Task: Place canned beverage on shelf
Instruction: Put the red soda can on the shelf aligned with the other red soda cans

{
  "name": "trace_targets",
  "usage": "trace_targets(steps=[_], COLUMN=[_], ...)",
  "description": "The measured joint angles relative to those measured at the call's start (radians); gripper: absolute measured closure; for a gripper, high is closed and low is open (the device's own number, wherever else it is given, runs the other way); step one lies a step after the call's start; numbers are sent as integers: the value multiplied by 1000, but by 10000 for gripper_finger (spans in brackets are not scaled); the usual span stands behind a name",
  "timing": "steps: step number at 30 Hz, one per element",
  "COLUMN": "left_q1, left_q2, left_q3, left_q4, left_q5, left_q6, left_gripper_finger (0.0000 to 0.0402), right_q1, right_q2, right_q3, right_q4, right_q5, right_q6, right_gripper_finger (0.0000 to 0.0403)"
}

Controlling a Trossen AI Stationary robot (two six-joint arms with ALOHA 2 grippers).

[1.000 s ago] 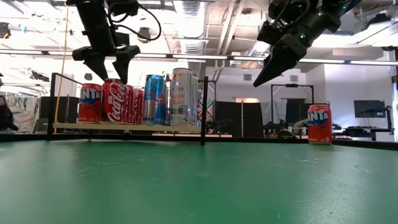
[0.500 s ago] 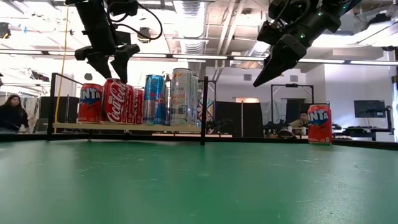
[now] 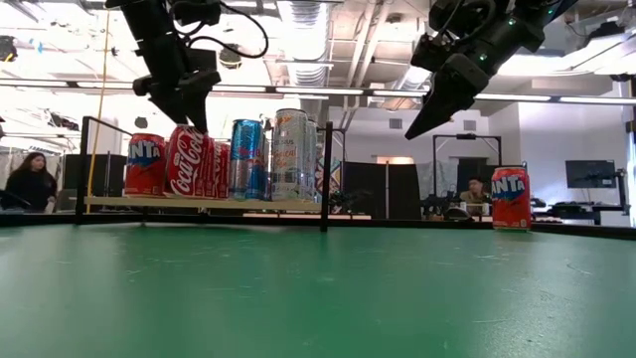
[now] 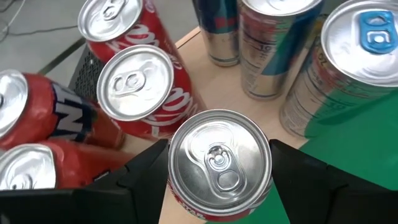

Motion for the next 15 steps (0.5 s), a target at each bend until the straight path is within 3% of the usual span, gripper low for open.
trace_targets(steps=[15], left_q1=[38], left_q2=[-54], left_q3=[-1], left_q4=[-8], left_q5=[51], left_q6=[42], left_gripper_finger=[165], right_q1=[0], right_q2=[0], right_q3=[0], right_q4=[-8], right_q5=[0], right_q6=[26], right_gripper_finger=[30])
